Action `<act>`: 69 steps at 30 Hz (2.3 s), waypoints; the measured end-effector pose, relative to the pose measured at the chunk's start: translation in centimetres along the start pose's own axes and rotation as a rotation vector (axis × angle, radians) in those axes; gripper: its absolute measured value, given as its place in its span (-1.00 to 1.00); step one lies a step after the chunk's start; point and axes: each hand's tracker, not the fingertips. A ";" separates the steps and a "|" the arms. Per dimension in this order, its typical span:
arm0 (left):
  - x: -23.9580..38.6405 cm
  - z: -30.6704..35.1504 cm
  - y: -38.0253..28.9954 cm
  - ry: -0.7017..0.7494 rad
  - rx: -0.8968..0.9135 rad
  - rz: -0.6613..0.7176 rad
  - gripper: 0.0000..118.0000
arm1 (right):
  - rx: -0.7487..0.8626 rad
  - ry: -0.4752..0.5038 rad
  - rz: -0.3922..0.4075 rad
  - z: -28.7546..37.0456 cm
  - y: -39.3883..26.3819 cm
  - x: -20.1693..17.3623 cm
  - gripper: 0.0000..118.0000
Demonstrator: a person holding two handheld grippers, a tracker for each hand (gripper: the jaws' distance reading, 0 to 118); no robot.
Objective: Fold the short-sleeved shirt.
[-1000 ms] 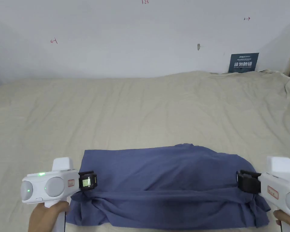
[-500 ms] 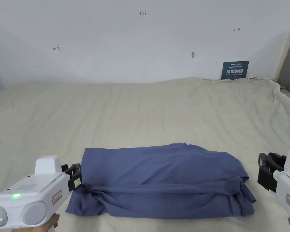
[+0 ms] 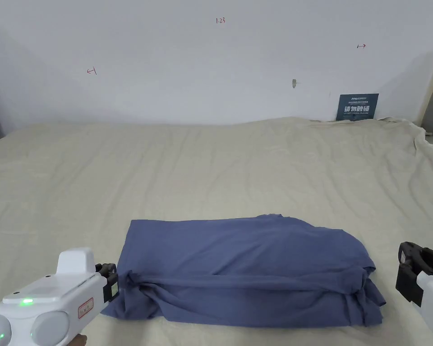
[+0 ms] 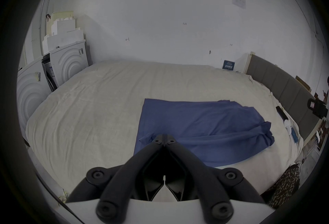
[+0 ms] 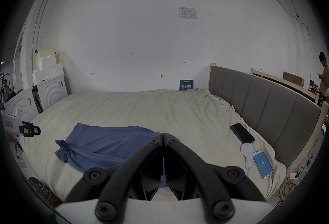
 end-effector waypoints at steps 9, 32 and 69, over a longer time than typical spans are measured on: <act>-2.5 -8.0 -0.3 0.061 -0.265 -0.008 0.25 | -0.046 0.006 -0.009 -1.9 -0.6 -0.4 -1.00; -4.8 -15.5 -3.1 0.036 -0.439 0.048 -0.90 | -0.221 -0.021 -0.057 -7.2 -3.6 1.5 -1.00; -9.1 -10.7 -3.7 -0.052 -0.375 0.218 -0.90 | -0.532 0.012 -0.134 -12.7 -10.9 7.2 -0.90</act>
